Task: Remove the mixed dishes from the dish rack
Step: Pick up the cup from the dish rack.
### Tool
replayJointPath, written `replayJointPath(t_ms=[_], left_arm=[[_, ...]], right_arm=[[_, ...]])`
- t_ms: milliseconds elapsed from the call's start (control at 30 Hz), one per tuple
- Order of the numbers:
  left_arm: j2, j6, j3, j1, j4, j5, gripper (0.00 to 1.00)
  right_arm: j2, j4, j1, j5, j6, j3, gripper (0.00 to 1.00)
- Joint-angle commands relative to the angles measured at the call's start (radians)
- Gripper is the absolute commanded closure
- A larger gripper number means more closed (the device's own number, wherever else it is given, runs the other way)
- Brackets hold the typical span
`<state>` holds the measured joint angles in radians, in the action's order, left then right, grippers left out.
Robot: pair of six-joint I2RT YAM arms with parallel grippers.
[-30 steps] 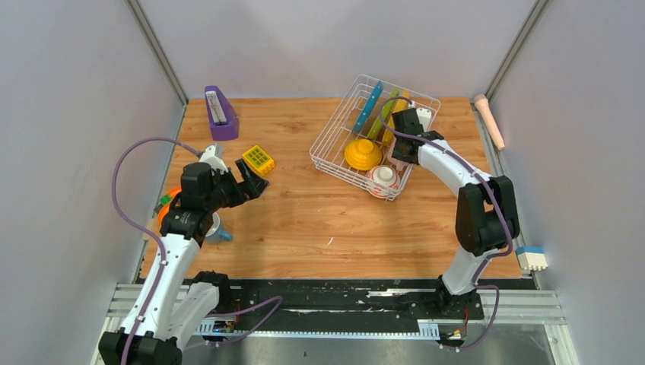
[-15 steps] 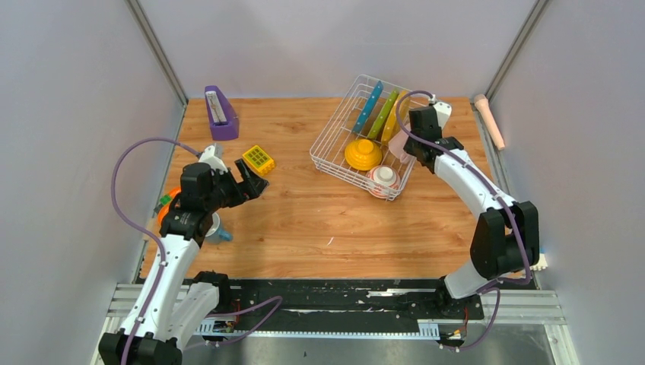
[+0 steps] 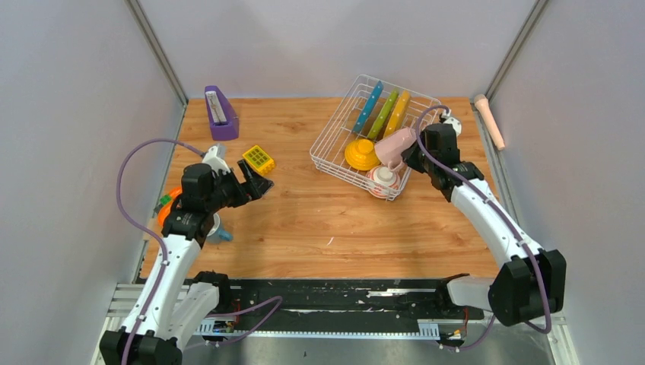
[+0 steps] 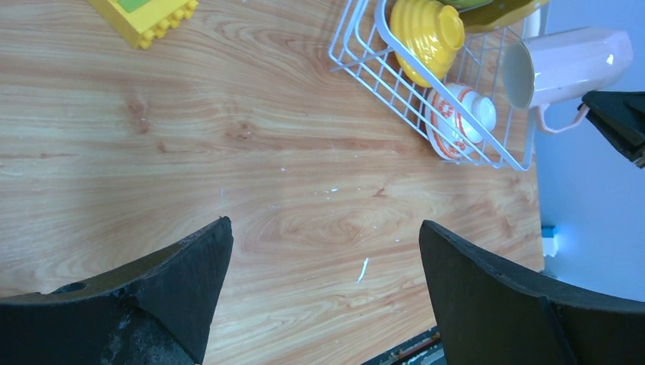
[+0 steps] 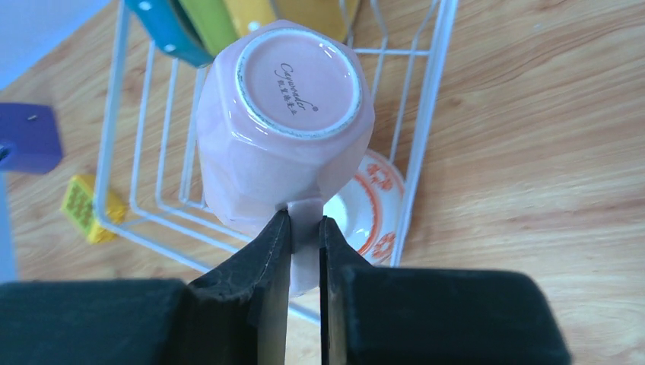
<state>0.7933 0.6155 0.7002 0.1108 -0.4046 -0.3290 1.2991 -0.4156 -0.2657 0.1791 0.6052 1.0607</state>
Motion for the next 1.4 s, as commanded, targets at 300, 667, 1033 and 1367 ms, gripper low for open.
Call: replayJointPath(t_ms=[300, 667, 1033, 1367], left_arm=[[0.128, 0.210, -0.058, 0.060, 0.450, -0.205, 0.00], [0.404, 0.270, 0.055, 0.270, 0.773, -0.057, 0.00], [0.712, 0.466, 0.151, 0.366, 1.227, -0.136, 0.11], [0.905, 0.651, 0.207, 0.397, 1.562, -0.229, 0.53]], right_arm=[[-0.194, 0.447, -0.001, -0.491, 0.335, -0.176, 1.00], [-0.210, 0.553, -0.002, -0.750, 0.557, -0.192, 1.00], [-0.250, 0.579, -0.050, -0.831, 0.611, -0.219, 1.00], [-0.259, 0.600, -0.089, -0.838, 0.641, -0.283, 1.00]])
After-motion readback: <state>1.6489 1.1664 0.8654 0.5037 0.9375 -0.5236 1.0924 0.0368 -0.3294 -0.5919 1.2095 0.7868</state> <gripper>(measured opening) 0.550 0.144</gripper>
